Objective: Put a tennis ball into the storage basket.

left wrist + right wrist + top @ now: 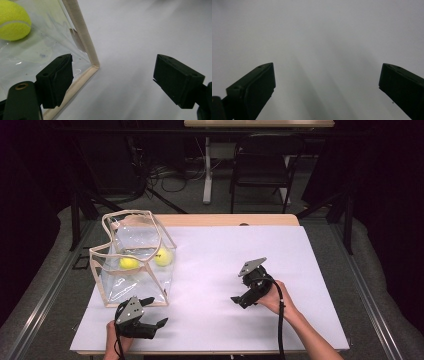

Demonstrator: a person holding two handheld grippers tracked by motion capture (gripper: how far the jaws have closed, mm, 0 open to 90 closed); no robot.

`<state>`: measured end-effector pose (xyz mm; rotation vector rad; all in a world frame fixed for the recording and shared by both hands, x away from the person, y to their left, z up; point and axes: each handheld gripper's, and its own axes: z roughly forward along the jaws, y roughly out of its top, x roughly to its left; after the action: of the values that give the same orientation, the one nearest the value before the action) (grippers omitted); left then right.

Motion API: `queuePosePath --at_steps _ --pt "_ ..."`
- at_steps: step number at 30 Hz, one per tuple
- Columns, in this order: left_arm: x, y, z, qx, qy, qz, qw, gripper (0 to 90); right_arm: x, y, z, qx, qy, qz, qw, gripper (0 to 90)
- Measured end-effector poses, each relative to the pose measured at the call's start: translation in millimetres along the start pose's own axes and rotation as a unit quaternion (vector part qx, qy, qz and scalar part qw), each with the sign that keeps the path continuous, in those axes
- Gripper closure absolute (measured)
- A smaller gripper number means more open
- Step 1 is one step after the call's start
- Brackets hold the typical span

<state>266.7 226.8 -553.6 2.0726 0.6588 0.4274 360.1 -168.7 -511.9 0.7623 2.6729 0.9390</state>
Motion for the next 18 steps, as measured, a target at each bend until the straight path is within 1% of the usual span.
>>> queuePosePath --at_steps 8,14,18 --pt "-0.3 0.0 0.4 0.001 0.0 -0.001 1.0 16.1 0.2 -16.9 -4.1 -0.004 -0.008 0.01 0.9999 0.3" --pt "0.5 -0.4 0.3 0.001 0.001 -0.001 1.0 16.2 0.5 -29.5 -10.3 -0.018 -0.015 0.019 0.9996 0.6" --pt "-0.5 0.3 0.8 0.001 0.0 0.0 1.0 16.2 1.4 -37.4 -12.0 -0.017 -0.017 0.024 0.9994 0.6"
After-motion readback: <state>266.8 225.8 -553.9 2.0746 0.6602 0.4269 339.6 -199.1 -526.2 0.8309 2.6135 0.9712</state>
